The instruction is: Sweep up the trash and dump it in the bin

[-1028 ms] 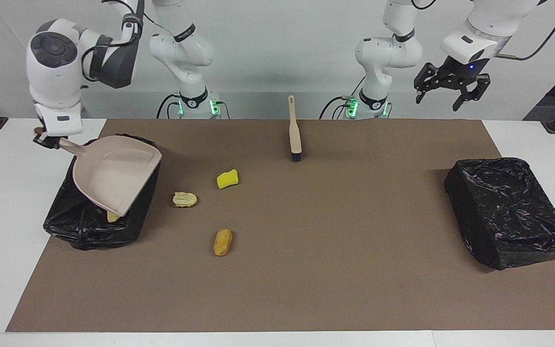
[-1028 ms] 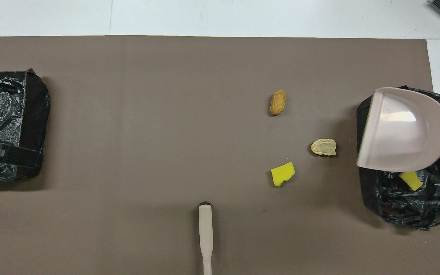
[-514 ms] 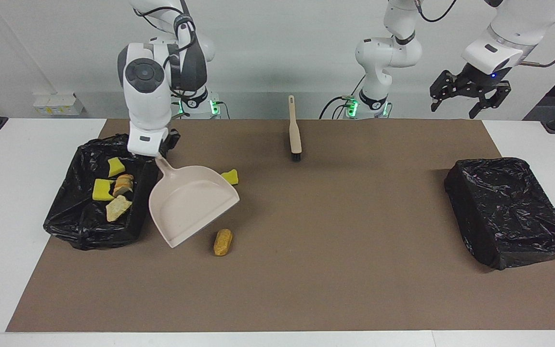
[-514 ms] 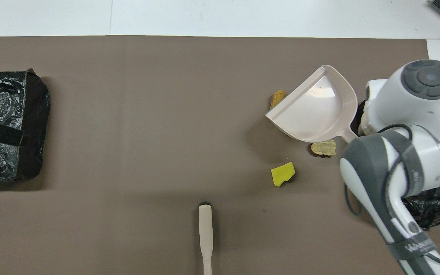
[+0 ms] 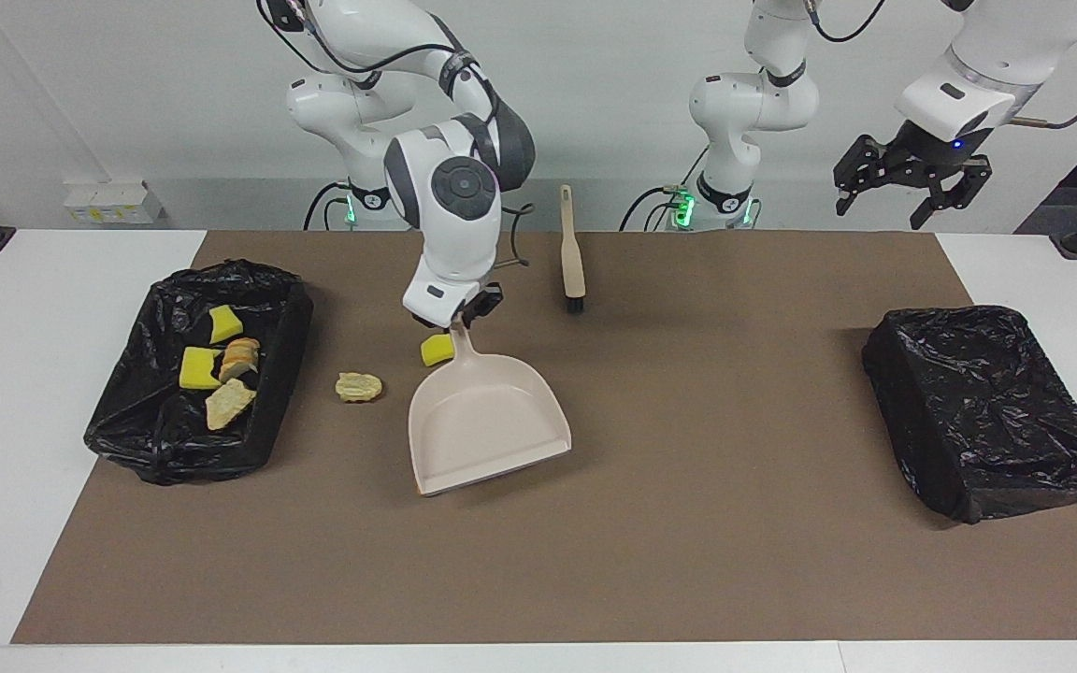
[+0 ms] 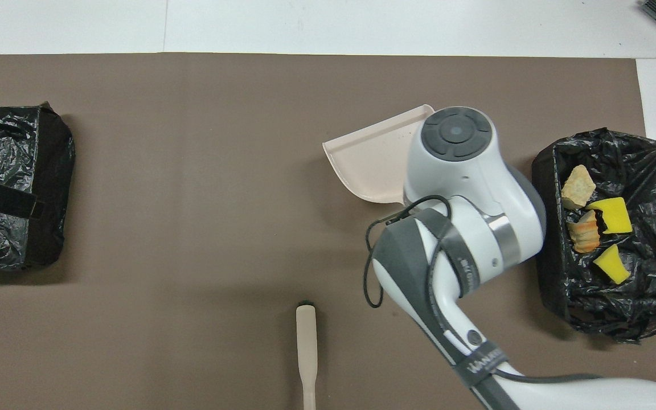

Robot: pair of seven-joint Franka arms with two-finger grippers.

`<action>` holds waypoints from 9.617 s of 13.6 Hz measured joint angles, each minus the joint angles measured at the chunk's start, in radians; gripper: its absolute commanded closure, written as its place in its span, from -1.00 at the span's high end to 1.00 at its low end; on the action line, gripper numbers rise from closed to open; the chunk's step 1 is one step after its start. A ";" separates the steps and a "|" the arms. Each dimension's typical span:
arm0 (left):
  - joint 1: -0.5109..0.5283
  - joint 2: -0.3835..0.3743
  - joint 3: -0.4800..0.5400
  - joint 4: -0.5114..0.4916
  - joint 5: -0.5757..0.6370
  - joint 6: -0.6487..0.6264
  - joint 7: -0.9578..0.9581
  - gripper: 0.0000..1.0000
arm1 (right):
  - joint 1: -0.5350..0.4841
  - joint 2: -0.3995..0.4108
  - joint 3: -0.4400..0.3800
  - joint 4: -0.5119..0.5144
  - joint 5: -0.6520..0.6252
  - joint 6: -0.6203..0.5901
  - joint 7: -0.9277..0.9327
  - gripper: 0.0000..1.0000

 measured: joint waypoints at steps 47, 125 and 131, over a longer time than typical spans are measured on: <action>-0.112 0.339 -0.415 -0.294 0.026 0.773 -0.543 0.87 | 0.456 -0.311 -0.002 -0.667 0.469 0.325 0.525 -1.00; -0.061 0.030 -0.549 -0.746 0.205 0.602 0.478 -1.00 | -0.044 -0.305 -0.015 -0.610 0.651 0.048 -0.123 -1.00; -0.003 0.107 -0.539 -0.688 0.205 0.697 0.409 -1.00 | -0.182 -0.188 -0.021 -0.291 0.224 -0.108 -0.095 -1.00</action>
